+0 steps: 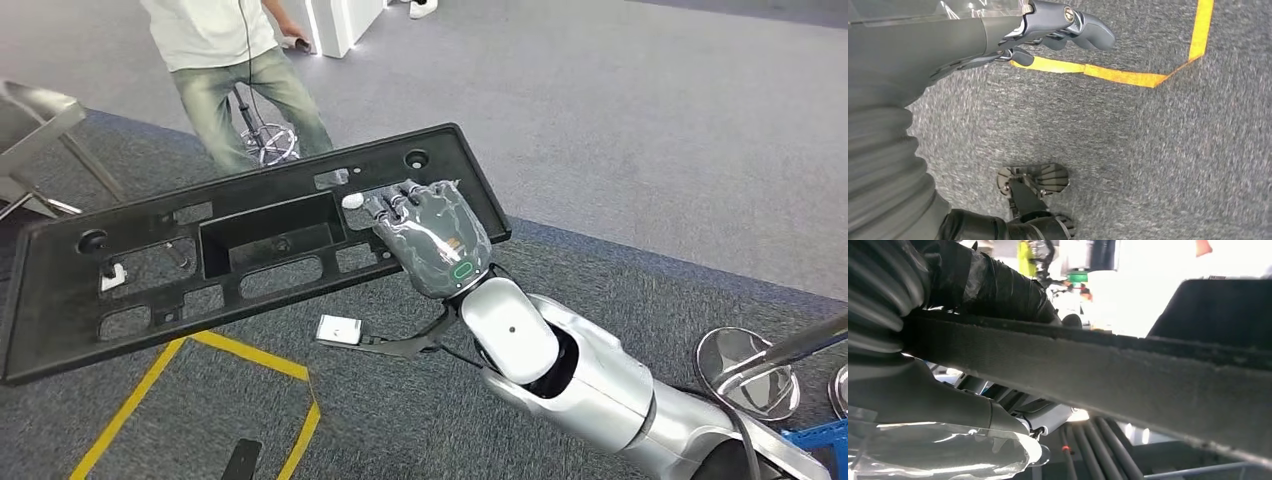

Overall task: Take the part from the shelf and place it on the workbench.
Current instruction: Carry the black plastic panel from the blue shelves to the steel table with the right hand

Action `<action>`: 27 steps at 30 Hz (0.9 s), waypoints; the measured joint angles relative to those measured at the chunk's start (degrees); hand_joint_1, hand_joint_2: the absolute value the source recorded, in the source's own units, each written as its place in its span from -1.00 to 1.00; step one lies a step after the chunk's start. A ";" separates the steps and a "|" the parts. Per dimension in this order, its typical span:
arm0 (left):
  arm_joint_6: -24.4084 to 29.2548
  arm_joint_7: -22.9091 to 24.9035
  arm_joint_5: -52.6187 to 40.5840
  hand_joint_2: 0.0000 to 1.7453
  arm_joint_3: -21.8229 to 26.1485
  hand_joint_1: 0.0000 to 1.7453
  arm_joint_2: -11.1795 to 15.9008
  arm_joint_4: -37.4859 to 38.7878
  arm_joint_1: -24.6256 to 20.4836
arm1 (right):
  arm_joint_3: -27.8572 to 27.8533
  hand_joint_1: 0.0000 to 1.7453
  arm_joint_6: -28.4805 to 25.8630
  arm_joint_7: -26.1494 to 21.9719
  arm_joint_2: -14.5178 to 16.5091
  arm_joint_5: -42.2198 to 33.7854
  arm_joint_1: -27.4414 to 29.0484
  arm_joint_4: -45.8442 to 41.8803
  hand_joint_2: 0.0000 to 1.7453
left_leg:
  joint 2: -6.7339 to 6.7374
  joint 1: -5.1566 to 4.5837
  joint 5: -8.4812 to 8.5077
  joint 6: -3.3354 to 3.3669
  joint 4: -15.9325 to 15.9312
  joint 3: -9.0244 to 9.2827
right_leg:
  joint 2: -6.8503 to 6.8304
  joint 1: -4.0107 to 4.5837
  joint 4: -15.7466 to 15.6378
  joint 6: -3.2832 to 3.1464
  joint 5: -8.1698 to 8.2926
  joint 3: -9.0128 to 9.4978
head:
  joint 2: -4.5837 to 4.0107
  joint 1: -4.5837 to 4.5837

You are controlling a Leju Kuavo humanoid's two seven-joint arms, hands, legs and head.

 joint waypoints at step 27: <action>0.13 -0.18 0.08 1.00 -0.04 -1.00 0.01 0.00 0.10 | 0.00 1.00 -0.24 -0.07 0.22 0.08 0.07 -0.02 1.00 | 5.11 -1.14 1.04 2.32 -1.82 0.36 | -4.73 1.61 10.48 -1.21 -7.43 -3.15 | 0.00 0.05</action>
